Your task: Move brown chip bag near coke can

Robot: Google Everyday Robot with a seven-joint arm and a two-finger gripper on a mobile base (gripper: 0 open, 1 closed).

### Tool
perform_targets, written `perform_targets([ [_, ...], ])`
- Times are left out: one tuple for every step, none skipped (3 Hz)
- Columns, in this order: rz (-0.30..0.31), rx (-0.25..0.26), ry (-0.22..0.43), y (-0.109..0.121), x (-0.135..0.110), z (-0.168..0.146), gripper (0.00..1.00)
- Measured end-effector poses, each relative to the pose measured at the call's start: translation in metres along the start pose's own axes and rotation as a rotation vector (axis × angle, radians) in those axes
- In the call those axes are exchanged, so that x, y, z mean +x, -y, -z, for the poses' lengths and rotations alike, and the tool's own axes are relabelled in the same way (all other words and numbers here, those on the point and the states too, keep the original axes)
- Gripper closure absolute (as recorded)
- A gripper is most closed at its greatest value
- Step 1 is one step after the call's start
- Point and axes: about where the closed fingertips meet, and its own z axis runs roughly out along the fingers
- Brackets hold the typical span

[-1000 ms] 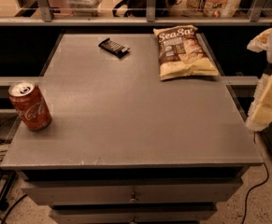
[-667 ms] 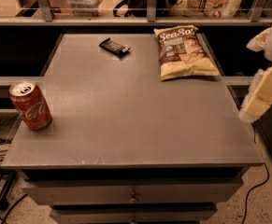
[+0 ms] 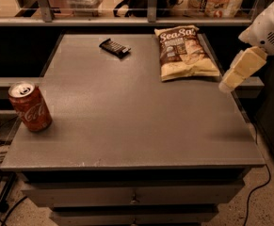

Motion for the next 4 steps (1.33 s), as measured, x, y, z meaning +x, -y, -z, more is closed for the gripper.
perform_targets([
  [0.000, 0.000, 0.000, 0.000, 0.000, 0.000, 0.00],
  [-0.036, 0.017, 0.049, 0.005, -0.014, -0.006, 0.00],
  [-0.057, 0.059, 0.098, 0.015, -0.037, -0.018, 0.00],
  [-0.091, 0.083, 0.133, 0.031, -0.049, -0.036, 0.00],
])
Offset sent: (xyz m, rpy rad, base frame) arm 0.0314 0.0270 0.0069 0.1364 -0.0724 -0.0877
